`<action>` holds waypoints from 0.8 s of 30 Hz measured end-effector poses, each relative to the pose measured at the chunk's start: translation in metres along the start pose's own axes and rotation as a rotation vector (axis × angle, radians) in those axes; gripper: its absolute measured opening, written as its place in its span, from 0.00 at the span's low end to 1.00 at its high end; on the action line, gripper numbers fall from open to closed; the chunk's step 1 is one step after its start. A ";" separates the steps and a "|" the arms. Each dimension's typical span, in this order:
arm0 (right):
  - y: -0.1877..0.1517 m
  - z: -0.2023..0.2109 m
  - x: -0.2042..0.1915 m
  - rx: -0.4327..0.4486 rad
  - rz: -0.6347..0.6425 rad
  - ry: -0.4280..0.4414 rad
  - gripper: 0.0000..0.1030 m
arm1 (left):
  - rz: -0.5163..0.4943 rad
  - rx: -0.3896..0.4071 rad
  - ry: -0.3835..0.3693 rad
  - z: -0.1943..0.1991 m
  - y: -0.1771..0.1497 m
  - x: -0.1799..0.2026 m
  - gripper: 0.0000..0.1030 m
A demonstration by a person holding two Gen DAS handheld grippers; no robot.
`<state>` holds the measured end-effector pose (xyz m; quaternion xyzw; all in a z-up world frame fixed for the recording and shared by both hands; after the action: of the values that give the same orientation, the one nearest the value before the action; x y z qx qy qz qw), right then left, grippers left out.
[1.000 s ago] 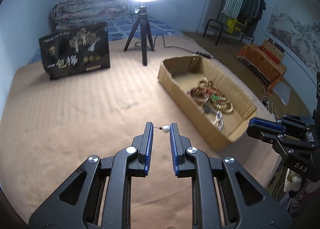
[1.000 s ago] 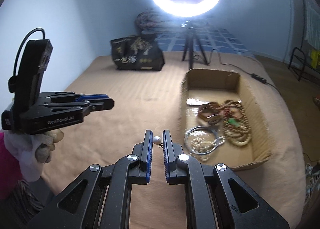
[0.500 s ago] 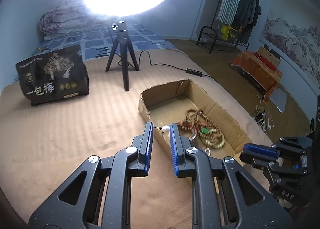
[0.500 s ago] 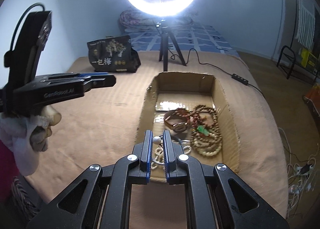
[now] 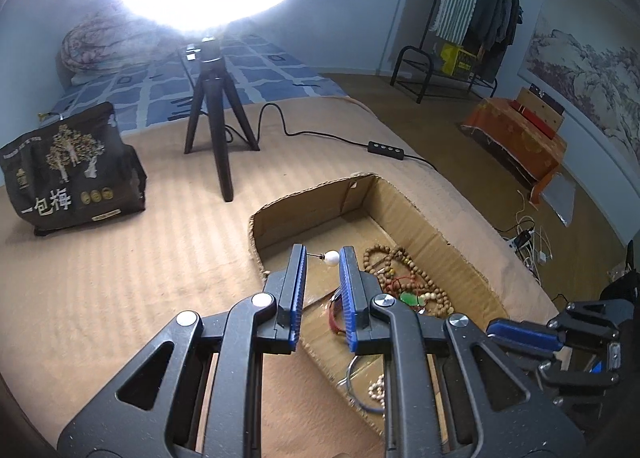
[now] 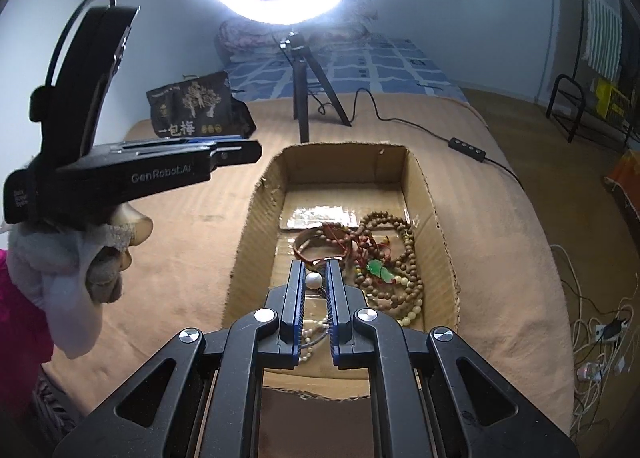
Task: Organize jewelry
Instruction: 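Open the left tool inside the box while the right tool releases its earring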
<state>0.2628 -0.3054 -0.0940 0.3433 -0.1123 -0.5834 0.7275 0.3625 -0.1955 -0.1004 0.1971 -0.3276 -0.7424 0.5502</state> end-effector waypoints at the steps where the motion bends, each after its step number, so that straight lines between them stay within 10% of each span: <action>1: 0.000 -0.001 0.002 -0.002 -0.008 -0.001 0.08 | 0.003 0.000 -0.003 -0.001 0.001 0.002 0.15; 17: 0.001 -0.008 0.014 -0.011 -0.035 -0.023 0.09 | 0.016 0.020 0.008 -0.004 0.009 0.008 0.16; 20: 0.000 -0.010 0.013 -0.016 -0.031 -0.033 0.23 | 0.017 0.034 0.016 -0.001 0.009 0.007 0.48; 24: -0.001 -0.008 0.013 -0.005 -0.027 -0.054 0.44 | 0.023 0.046 0.028 0.002 0.011 0.005 0.55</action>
<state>0.2709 -0.3147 -0.1035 0.3270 -0.1261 -0.6025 0.7171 0.3667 -0.2014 -0.0910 0.2162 -0.3394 -0.7253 0.5585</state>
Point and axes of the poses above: each gripper's, at about its wrist camera, not at the fingertips, and z roughly against the way its jaws point, x to its right, y to its top, the point moved 2 cm from there along -z, roughly the way its jaws point, and after that the axes turned 11 degrees about y, right-handed, at the moved point
